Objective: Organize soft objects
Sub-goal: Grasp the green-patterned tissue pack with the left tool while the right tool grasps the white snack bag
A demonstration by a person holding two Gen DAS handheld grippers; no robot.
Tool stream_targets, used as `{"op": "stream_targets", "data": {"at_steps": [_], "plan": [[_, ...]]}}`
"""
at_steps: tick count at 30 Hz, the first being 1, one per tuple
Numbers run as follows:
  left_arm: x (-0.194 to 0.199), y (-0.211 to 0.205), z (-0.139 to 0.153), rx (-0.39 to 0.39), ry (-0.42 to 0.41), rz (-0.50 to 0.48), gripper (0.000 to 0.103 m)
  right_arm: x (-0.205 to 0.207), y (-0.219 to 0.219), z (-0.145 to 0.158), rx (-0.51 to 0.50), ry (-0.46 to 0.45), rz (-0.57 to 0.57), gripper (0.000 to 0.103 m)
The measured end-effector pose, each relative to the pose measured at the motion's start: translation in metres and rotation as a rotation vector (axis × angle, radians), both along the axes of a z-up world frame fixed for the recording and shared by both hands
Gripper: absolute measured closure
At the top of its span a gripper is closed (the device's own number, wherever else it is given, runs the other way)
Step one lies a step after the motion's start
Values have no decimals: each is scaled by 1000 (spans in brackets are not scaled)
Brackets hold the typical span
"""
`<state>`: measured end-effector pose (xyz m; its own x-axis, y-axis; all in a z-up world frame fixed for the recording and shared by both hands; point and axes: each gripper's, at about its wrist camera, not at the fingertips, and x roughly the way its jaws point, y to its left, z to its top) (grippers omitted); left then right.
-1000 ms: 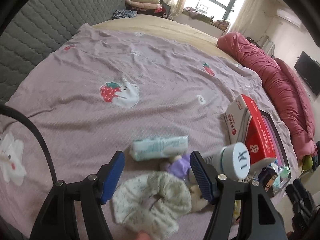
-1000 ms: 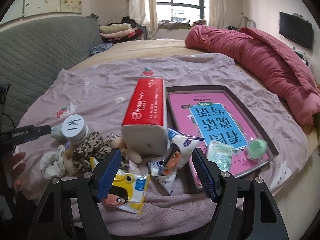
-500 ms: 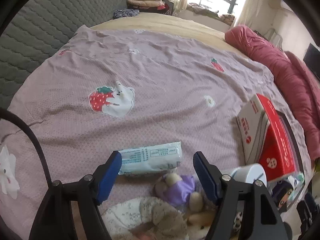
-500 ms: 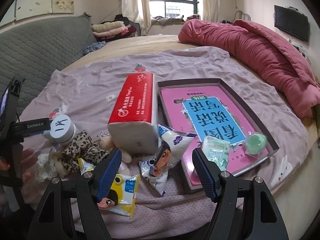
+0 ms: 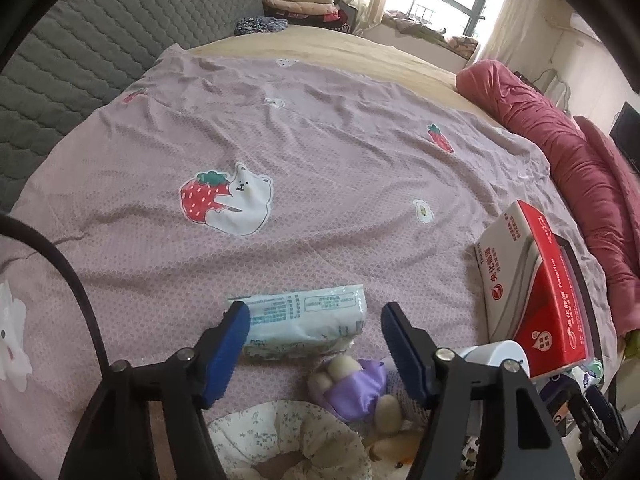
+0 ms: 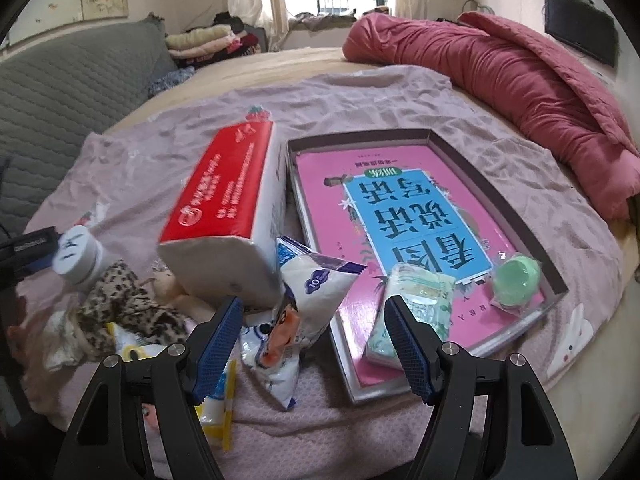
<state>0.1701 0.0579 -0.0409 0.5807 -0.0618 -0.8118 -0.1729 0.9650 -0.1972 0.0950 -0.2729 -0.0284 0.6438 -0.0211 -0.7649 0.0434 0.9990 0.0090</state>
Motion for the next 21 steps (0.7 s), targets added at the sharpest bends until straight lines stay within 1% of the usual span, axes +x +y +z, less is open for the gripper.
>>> {"op": "stream_targets", "data": {"at_steps": [4,5,6,7,8,9,10,12,13,14,16,19,21], "plan": [[-2,1,1,-4,-5,-6,43,11,2,-9,-31,10,-6,29],[-3,1,1,-7,-7,-6,45,13,2,-11,-33,10,-4,38],[-4,2,1,-5,-8,-2,49,13,2,-12,-36,0,-5,54],[-5,3,0,11,-5,3,59,14,3,-13,-49,-6,0,61],[-5,3,-1,27,-2,6,62,15,4,-15,-68,-2,7,65],[-6,4,-3,23,1,5,62,15,4,-16,-62,-2,23,68],[-6,5,-4,14,1,4,63,14,5,-16,-59,-8,28,69],[-9,9,-3,-9,-12,7,72,12,5,-15,-54,-19,37,73],[-9,11,-4,-21,-15,10,81,11,3,-15,-34,-21,37,74],[-10,15,-4,-43,-18,19,87,10,-1,-13,-10,-25,31,75],[-12,21,-6,-87,-28,20,90,6,-6,-7,9,-48,18,76],[-14,25,-7,-130,-42,11,90,-2,-12,3,24,-91,15,76],[-17,26,-7,-156,-57,-1,90,-5,-12,6,26,-98,20,76]]}}
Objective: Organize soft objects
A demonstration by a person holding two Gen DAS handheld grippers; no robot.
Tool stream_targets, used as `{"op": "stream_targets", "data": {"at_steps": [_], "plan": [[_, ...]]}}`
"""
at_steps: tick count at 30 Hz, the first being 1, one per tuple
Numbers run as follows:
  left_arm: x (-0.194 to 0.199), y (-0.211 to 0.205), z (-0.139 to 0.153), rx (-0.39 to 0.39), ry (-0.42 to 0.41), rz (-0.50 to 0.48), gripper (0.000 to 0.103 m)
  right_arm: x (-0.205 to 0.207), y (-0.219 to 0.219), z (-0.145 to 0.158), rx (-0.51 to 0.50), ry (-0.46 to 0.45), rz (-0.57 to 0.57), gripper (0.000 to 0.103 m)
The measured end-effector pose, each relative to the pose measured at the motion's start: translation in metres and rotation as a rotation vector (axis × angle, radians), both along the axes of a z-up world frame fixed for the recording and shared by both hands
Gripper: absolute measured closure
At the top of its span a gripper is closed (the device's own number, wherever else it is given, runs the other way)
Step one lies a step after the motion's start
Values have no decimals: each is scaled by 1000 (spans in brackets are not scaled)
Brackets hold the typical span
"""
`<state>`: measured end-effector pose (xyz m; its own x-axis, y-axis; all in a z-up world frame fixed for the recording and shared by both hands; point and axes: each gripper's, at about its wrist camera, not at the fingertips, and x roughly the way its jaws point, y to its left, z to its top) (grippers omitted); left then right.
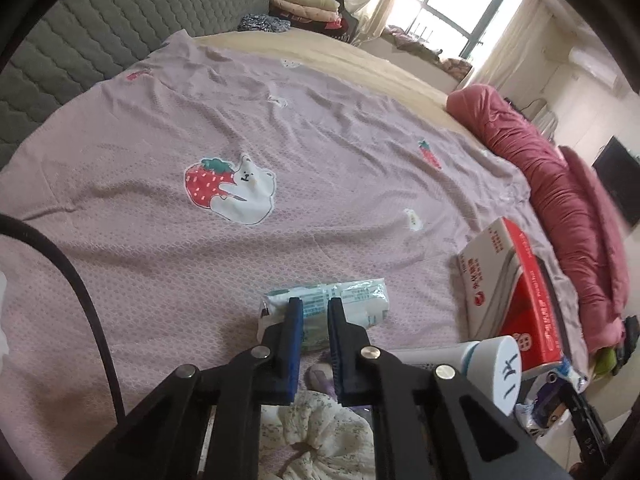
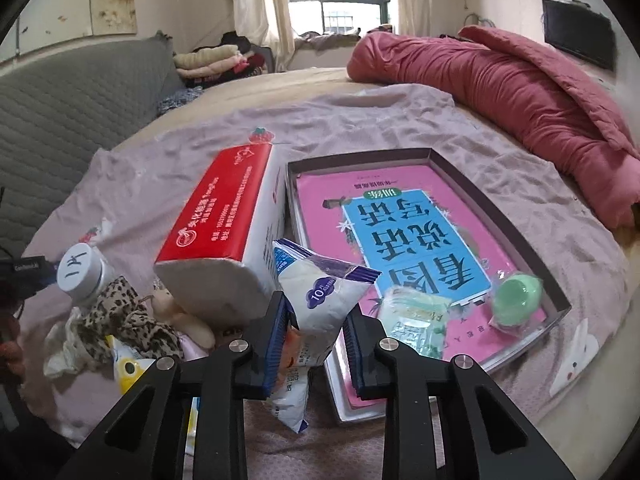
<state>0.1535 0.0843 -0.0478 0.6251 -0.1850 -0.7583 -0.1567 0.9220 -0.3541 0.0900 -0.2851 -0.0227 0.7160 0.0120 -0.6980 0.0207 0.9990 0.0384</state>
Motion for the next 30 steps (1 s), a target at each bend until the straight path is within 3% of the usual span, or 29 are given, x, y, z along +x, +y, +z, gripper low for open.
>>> {"op": "stream_targets", "data": {"at_steps": [3,7,8,12,16,20,25,30], "plan": [[-5,-3,1,14,-18,-55,88,-2,-3,-1,25,12,-3,76],[-9,-6,5,93,-41,-113,43,-4,-6,0,51,7,0,76],[-10,-6,8,120,-53,-128,41,-4,-5,1,50,6,1,76],[-12,-6,18,233,-101,-181,40,-3,-7,0,69,5,3,76],[-1,-2,20,269,-115,-251,38,-2,-9,-2,86,14,-1,76],[21,-2,1,307,-41,-303,38,-2,-11,-3,103,23,-8,76],[36,-2,-18,202,-11,-307,38,-1,-11,-5,115,30,-14,76],[50,-11,-33,145,35,-285,37,0,-11,-6,121,32,-14,75]]}}
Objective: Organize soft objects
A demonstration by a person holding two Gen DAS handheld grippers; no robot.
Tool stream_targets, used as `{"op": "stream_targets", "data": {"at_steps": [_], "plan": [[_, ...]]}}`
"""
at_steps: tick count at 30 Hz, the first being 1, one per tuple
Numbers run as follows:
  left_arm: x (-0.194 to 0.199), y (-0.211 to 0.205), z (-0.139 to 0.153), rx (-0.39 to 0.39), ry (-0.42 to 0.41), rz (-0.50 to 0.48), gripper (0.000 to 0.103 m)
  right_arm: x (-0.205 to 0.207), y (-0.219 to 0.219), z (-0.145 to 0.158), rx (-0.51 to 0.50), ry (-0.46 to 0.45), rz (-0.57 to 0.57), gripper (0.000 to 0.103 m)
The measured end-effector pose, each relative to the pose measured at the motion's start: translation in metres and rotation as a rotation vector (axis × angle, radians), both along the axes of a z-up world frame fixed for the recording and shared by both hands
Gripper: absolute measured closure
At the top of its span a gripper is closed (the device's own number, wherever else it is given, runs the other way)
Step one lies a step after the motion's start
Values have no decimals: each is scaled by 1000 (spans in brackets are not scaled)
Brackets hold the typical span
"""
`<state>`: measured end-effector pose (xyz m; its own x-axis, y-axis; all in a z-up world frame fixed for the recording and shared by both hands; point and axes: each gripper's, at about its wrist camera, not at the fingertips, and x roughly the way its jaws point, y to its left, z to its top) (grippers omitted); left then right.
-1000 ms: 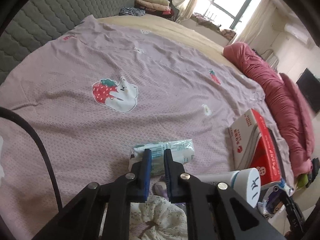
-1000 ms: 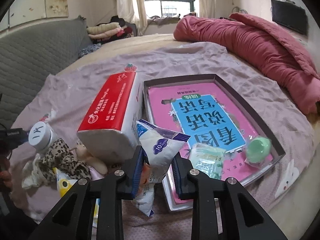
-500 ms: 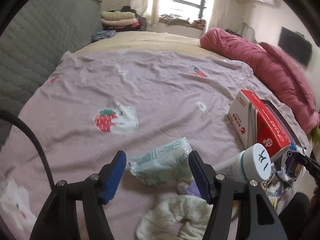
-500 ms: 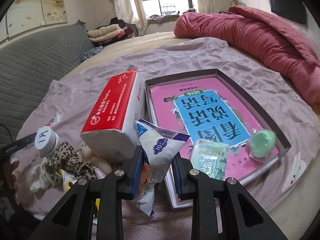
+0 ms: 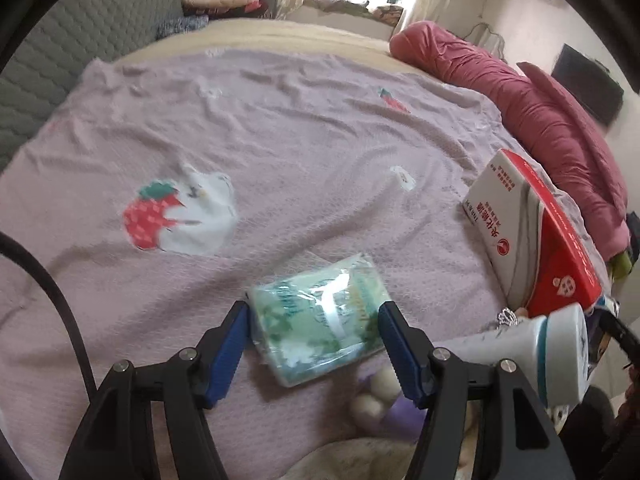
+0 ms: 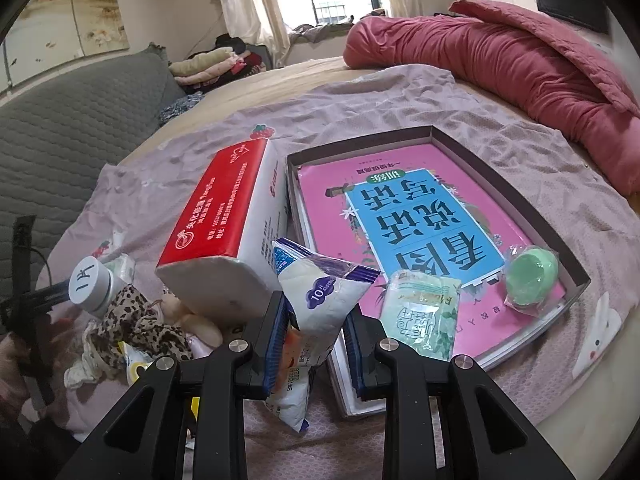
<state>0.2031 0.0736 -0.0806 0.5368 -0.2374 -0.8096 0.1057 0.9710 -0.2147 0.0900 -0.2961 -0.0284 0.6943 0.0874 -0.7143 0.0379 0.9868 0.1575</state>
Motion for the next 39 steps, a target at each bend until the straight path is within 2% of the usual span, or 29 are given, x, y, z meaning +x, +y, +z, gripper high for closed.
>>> {"op": "stream_targets", "data": {"at_steps": [9,12,16,18,22,29,34,39], "plan": [[20,-18,-10,-17,46,12,34,4,-5,-4,20,8,-1,75],[22,-17,-13,-7,54,16,41,4,-6,-4,21,7,-1,75],[18,-22,-5,29,38,31,57,4,-6,-4,27,4,-7,75],[13,-25,2,40,23,38,60,3,-6,-3,26,-1,-9,75],[1,-31,27,49,-37,26,61,1,-7,3,28,-33,-3,75],[-12,-33,88,35,-148,41,61,-5,-8,17,35,-93,3,75],[-22,-50,130,55,-214,29,61,-9,-14,25,54,-121,-13,75],[-32,-79,158,55,-257,-5,61,-14,-28,32,72,-150,-46,75]]}}
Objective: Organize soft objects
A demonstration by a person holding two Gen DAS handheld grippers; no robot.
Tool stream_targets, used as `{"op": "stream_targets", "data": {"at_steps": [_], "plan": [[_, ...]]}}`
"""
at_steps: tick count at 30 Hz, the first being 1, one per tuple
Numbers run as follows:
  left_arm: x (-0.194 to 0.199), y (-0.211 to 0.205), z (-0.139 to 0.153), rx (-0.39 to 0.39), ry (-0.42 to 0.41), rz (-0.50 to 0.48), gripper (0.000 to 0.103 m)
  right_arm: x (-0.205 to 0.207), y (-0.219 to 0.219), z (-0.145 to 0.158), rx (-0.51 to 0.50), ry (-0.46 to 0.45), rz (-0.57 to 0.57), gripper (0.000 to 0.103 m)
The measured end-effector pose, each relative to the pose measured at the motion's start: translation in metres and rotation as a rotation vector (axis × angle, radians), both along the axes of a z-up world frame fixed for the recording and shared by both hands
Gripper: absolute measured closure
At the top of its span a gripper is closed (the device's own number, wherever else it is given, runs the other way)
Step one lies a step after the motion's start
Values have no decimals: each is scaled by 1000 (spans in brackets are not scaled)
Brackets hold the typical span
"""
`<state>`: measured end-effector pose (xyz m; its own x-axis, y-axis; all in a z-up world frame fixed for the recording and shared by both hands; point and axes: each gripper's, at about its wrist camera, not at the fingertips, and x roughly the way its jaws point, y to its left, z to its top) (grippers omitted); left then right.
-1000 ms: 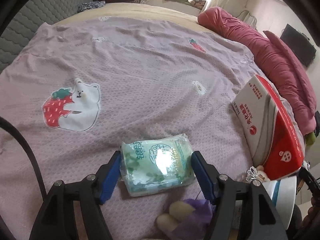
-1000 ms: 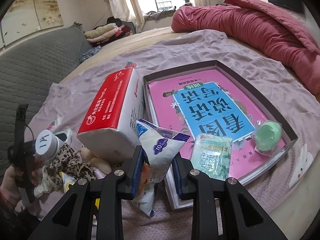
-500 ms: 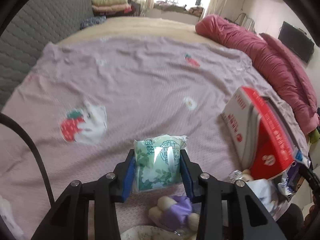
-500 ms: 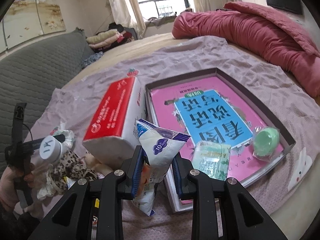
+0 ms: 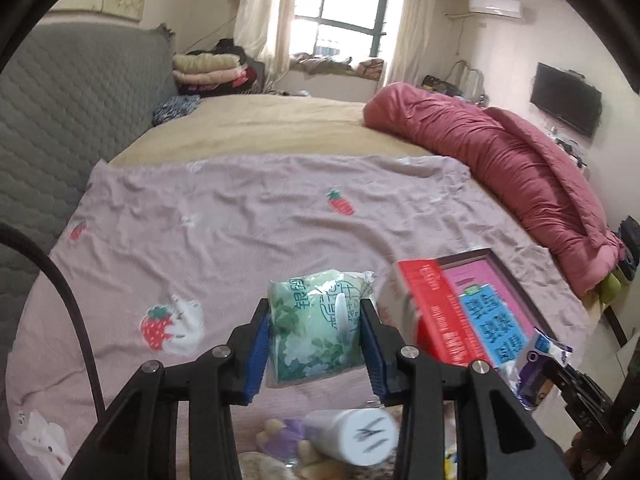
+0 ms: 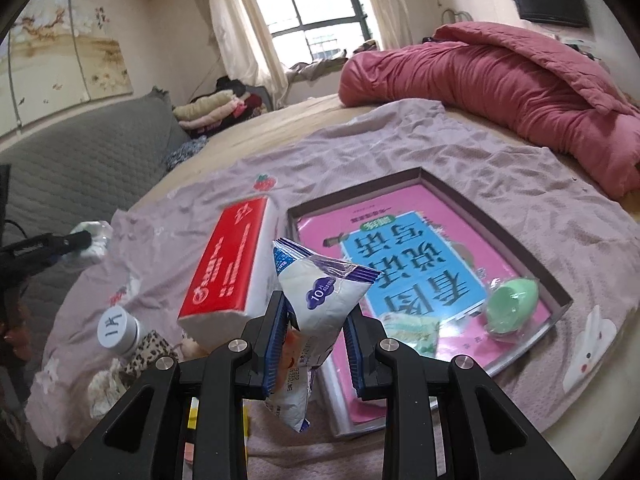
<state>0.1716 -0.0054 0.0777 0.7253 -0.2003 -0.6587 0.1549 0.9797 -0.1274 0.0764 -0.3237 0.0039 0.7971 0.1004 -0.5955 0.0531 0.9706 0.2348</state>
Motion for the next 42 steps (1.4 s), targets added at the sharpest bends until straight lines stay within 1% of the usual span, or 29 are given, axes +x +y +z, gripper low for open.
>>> {"op": "stream_targets", "data": {"at_steps": [5,9,13,17,21,27,33,42], "plan": [[-9,-35,13,-5,-9,-51,61,-7,-24,8,27,-31,-60,75],[-17,-73,19,-16,-9,-108,61,-13,-49,14,40,-56,-125,75],[-23,-110,17,-37,6,-165,61,-21,-80,17,51,-82,-205,75],[-31,-149,9,-36,26,-219,61,-30,-110,17,71,-96,-285,75],[-37,-189,-5,-20,56,-275,61,-37,-134,14,92,-105,-344,75],[-42,-232,-36,22,110,-326,61,-43,-149,12,120,-118,-377,75],[-36,-254,-67,57,159,-330,61,-40,-147,12,127,-129,-358,75],[-23,-262,-100,100,214,-305,61,-31,-139,6,116,-115,-308,75]]}}
